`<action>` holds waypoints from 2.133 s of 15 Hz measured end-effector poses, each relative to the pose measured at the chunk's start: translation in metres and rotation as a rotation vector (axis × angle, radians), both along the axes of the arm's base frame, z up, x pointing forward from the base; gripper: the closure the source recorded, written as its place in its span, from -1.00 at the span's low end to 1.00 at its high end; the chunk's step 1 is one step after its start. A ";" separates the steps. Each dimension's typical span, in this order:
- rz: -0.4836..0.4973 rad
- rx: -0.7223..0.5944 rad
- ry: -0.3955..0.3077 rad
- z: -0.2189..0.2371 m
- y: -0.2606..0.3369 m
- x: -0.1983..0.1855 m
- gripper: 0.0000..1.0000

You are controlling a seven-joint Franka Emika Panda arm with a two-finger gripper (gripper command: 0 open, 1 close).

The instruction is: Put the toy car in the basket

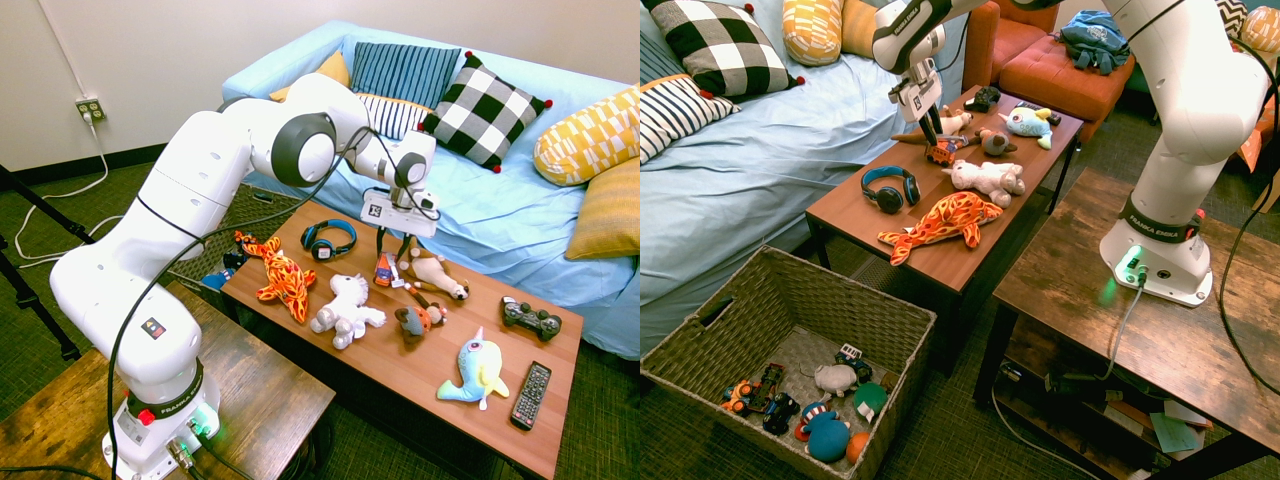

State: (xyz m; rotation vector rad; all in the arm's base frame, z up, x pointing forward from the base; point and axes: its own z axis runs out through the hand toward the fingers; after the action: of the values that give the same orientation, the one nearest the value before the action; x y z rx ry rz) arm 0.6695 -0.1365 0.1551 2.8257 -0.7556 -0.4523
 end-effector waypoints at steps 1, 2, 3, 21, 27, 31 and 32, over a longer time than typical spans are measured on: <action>-0.001 0.001 -0.017 0.010 0.000 -0.004 1.00; 0.002 0.003 -0.034 0.022 0.004 -0.009 1.00; 0.016 0.007 -0.048 0.038 0.014 -0.013 1.00; 0.287 -0.096 -0.047 0.060 0.510 -0.085 -1.00; 0.326 -0.116 -0.023 0.035 0.544 -0.074 -1.00; 0.287 -0.110 -0.081 0.065 0.515 -0.049 -1.00; 0.257 -0.099 -0.108 0.082 0.490 -0.036 -1.00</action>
State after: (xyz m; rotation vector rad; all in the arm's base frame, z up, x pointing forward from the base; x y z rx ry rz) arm 0.6334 0.3533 0.2370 2.8176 -0.4095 -0.2176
